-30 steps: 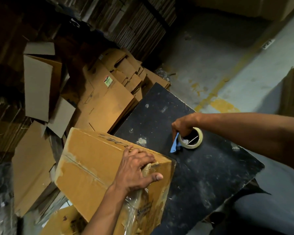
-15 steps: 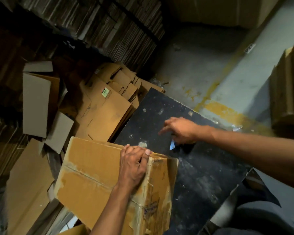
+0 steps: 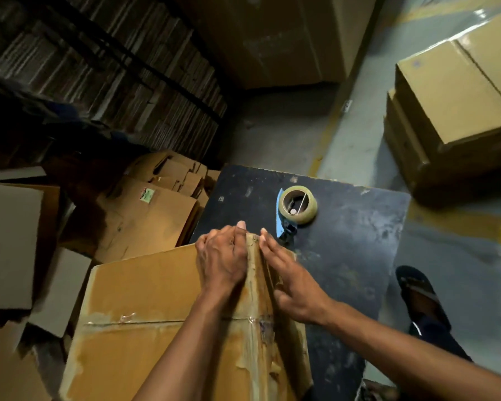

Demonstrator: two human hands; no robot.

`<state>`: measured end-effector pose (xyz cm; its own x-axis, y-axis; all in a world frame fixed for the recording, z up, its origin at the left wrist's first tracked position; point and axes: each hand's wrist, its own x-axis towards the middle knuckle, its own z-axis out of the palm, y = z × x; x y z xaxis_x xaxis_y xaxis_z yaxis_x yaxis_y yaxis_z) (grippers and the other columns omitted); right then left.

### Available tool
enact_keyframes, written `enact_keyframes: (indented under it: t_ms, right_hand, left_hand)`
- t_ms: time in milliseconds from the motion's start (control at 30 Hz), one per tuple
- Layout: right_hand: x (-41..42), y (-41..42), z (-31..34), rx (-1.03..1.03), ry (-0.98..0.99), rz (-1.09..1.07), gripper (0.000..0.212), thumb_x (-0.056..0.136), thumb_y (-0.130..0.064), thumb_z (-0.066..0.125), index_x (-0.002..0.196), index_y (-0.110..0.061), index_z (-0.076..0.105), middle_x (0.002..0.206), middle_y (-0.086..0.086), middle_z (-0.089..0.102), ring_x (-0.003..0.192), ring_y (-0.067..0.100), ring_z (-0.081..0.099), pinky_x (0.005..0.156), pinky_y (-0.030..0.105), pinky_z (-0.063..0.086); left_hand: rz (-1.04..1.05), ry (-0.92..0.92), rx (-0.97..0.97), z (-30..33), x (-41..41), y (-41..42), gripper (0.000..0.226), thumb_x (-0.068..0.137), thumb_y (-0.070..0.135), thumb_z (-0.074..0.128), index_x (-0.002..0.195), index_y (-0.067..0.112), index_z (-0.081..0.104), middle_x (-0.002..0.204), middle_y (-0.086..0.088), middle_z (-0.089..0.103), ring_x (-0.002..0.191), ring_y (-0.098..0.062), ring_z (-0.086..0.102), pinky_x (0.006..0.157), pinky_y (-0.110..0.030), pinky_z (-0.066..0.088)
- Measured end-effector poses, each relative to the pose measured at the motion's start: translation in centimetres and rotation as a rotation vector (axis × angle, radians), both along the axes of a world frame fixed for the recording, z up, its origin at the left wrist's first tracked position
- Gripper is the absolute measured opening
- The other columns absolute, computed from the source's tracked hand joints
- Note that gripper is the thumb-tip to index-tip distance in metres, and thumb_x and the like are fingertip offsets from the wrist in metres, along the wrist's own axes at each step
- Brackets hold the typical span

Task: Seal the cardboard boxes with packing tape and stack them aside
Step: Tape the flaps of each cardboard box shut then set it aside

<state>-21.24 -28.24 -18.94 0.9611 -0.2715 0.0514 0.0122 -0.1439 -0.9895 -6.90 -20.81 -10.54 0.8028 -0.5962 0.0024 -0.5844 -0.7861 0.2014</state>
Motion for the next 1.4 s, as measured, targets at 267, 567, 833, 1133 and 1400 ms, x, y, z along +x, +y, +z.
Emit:
enact_keyframes:
  t_ms: [267, 567, 833, 1133, 1400]
  right_hand:
    - [-2.2, 0.7, -0.7, -0.152, 0.049, -0.117, 0.101, 0.074, -0.01, 0.048, 0.159, -0.054, 0.017, 0.171, -0.016, -0.003, 0.158, 0.015, -0.001, 0.123, 0.059, 0.025]
    - [0.0, 2.1, -0.3, -0.041, 0.05, -0.209, 0.104, 0.068, -0.009, 0.047, 0.158, -0.054, 0.018, 0.171, -0.013, 0.001, 0.157, 0.021, 0.004, 0.124, 0.06, 0.02]
    - [-0.3, -1.7, 1.8, 0.273, 0.02, -0.349, 0.059, 0.091, -0.07, 0.051, 0.14, -0.039, 0.062, 0.134, -0.018, 0.064, 0.125, -0.006, 0.053, 0.104, 0.033, 0.048]
    - [4.1, -4.9, 1.3, 0.495, -0.025, -0.211, 0.024, 0.085, -0.036, 0.084, 0.101, -0.018, 0.082, 0.098, -0.007, 0.08, 0.097, 0.009, 0.074, 0.091, 0.032, 0.059]
    - [5.3, -6.6, -1.3, 0.553, -0.021, -0.061, 0.022, 0.081, -0.019, 0.086, 0.098, -0.007, 0.081, 0.097, 0.0, 0.08, 0.1, 0.013, 0.074, 0.084, 0.024, 0.055]
  left_hand:
    - [0.001, 0.032, -0.022, 0.4, -0.4, 0.2, 0.058, 0.1, 0.055, 0.02, 0.087, 0.024, 0.067, 0.087, 0.008, 0.057, 0.094, -0.01, 0.047, 0.107, -0.044, 0.032]
    - [0.008, 0.031, -0.006, 0.2, -0.3, 0.1, 0.064, 0.099, 0.057, 0.018, 0.098, 0.023, 0.072, 0.092, 0.006, 0.062, 0.096, -0.011, 0.048, 0.108, -0.043, 0.03]
    - [0.018, 0.023, -0.031, -0.1, -0.2, 0.0, 0.056, 0.102, 0.055, 0.02, 0.084, 0.025, 0.064, 0.084, 0.007, 0.058, 0.091, -0.012, 0.048, 0.106, -0.042, 0.031]
    - [0.02, 0.026, -0.029, -0.5, 0.3, 0.1, 0.06, 0.102, 0.059, 0.021, 0.087, 0.025, 0.068, 0.084, 0.006, 0.059, 0.091, -0.013, 0.052, 0.106, -0.046, 0.035]
    - [0.006, 0.035, -0.039, -0.9, 0.5, 0.2, 0.055, 0.102, 0.06, 0.02, 0.078, 0.031, 0.061, 0.083, 0.004, 0.061, 0.092, -0.016, 0.055, 0.109, -0.052, 0.034]
